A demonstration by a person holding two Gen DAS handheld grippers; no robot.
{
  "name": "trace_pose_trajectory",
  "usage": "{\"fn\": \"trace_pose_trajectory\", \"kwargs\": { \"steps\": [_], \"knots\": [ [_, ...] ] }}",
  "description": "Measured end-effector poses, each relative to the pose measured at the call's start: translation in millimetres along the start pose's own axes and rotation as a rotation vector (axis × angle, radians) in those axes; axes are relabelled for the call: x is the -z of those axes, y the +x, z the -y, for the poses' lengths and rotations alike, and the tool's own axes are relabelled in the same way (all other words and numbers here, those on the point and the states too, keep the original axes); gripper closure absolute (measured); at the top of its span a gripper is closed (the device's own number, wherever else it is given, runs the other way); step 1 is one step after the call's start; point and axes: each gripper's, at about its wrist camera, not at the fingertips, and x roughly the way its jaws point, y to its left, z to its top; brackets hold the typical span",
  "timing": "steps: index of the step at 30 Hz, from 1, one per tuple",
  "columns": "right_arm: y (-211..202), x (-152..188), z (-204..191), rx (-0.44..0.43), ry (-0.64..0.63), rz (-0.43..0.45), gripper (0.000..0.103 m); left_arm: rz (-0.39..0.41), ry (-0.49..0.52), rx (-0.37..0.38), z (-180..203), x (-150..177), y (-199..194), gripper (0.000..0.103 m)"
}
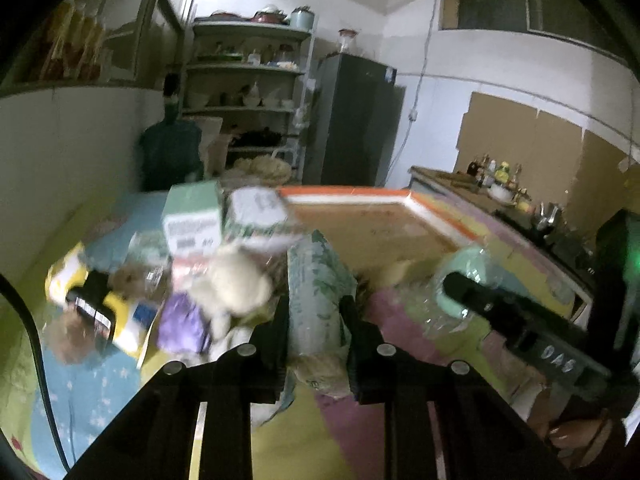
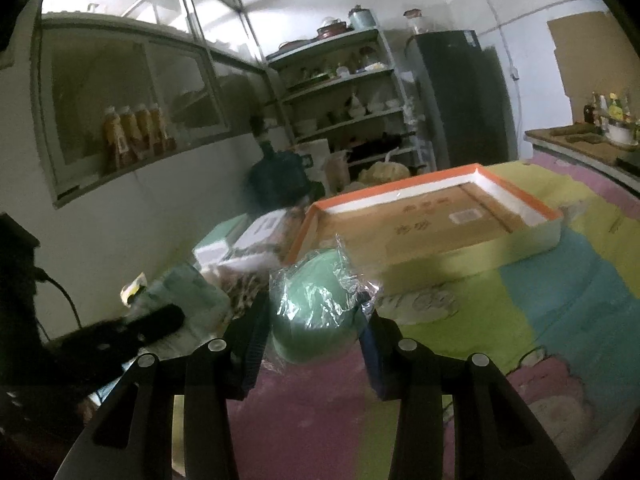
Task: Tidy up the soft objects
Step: 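Grasp the green mesh bag with the right tool while the left tool grasps a tissue pack, then carry both items into the orange-rimmed tray and open both tools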
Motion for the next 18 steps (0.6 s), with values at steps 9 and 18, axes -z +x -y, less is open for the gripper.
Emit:
{"fn": "trace_pose_trajectory", "kwargs": {
  "steps": [9, 18],
  "knots": [
    [-7, -29, 32, 0.054, -0.028, 0.048, 0.059, 0.022, 0.008, 0.053, 37, -34, 25, 0.079],
    [-5, -57, 69, 0.11, -0.077, 0.075, 0.059, 0.017, 0.017, 0.094, 73, -57, 66, 0.079]
  ]
}}
